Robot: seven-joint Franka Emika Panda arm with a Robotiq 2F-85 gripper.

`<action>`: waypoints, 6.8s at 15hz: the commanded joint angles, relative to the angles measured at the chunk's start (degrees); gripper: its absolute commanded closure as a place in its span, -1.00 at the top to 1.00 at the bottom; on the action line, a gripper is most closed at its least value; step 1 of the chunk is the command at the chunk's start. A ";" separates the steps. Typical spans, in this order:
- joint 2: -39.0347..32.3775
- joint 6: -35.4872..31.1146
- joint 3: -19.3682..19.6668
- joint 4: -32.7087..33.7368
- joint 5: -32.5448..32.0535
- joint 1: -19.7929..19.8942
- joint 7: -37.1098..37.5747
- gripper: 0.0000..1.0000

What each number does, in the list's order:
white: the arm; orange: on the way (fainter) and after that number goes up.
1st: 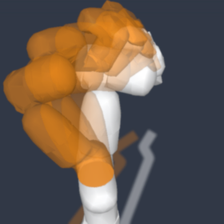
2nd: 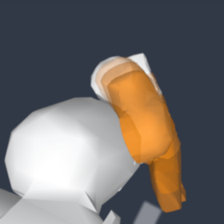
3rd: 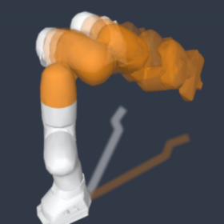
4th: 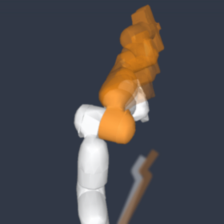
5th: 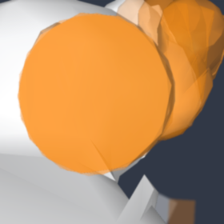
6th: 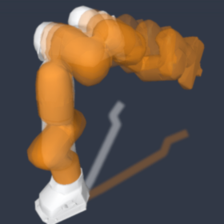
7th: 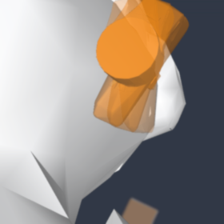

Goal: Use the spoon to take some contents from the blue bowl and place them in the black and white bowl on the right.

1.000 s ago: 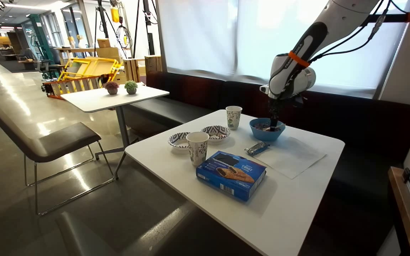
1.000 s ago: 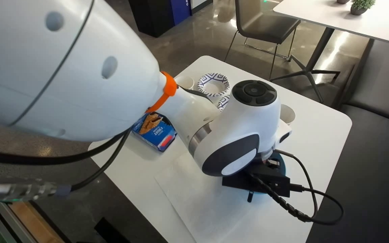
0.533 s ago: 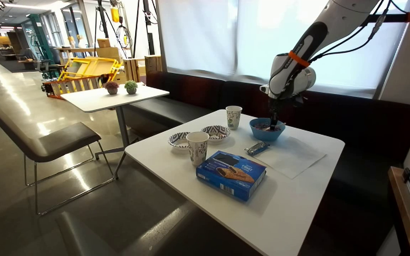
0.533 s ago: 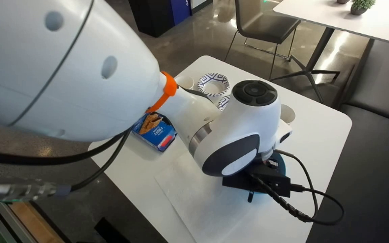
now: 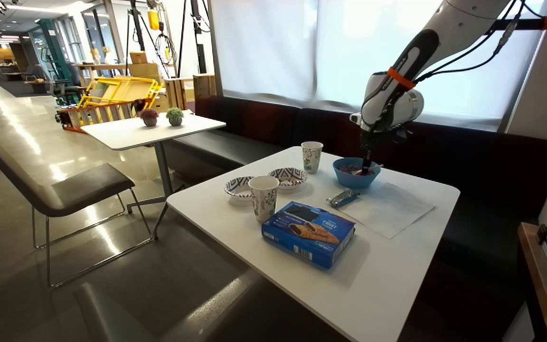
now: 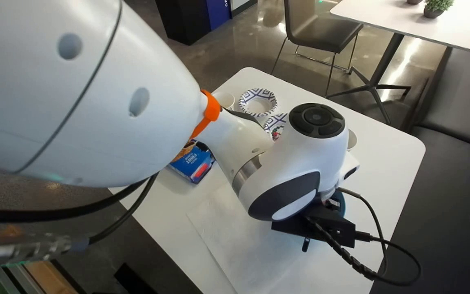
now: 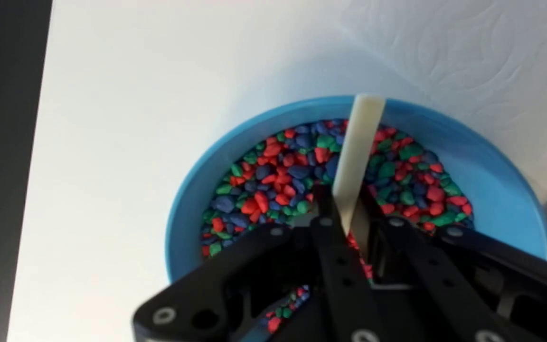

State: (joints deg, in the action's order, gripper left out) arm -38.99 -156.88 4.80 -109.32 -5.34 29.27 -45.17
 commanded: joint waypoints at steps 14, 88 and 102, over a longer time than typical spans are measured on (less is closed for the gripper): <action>2.83 2.52 11.03 -1.19 -10.20 -7.68 8.75 -0.93; -4.72 17.29 -11.89 11.41 20.11 16.75 -36.71 -0.93; -1.12 16.54 -13.73 8.11 25.68 20.17 -49.14 -0.93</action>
State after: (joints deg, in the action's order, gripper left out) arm -42.00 -141.46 -7.89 -99.18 17.88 48.04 -90.57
